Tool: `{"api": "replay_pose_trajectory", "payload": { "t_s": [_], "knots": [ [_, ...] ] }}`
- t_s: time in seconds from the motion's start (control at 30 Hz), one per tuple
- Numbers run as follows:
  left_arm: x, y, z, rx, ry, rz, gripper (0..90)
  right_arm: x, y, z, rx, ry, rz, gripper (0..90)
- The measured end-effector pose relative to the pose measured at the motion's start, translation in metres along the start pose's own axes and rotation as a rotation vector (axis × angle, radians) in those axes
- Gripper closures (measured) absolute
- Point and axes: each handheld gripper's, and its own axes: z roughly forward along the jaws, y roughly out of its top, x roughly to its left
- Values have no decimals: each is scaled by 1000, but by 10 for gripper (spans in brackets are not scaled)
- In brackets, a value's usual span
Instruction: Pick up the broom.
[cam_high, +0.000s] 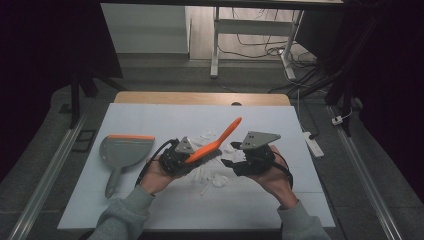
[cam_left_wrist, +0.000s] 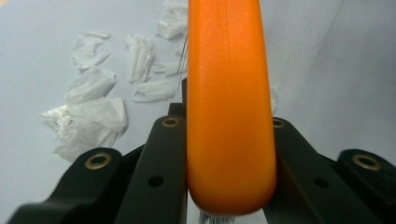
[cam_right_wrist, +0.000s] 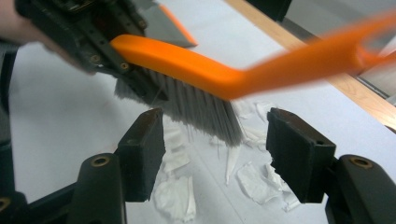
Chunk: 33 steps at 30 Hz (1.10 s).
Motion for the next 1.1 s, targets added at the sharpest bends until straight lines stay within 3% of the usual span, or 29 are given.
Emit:
{"api": "replay_pose_trajectory", "payload": {
  "t_s": [0.07, 0.23, 0.4, 0.5, 0.63, 0.7, 0.8, 0.83, 0.93, 1.1],
  "knots": [
    [-3, 2, 1, 23, -7, 26, 799, 2, 1, 0, 4, 3, -10, 373],
    [-14, 6, 6, 84, -24, 95, 799, 11, 6, 2, 54, -4, -92, 368],
    [-28, 10, 12, 137, -19, 176, 799, 19, 6, 11, 145, 11, -163, 375],
    [-35, 12, 14, 153, -24, 213, 799, 19, 5, 15, 183, 27, -175, 379],
    [-42, 13, 17, 162, -24, 245, 799, 20, 1, 24, 257, 67, -192, 407],
    [-44, 14, 16, 165, -30, 262, 799, 20, 0, 26, 267, 78, -200, 408],
    [-46, 14, 15, 160, -32, 279, 798, 19, -3, 32, 314, 90, -200, 459],
    [-47, 14, 15, 160, -37, 283, 798, 21, -5, 36, 334, 101, -222, 513],
    [-48, 14, 16, 171, -29, 303, 797, 25, -6, 38, 340, 94, -255, 564],
    [-43, 12, 12, 138, -37, 317, 777, 27, -6, 36, 334, 97, -286, 605]
  ]
}}
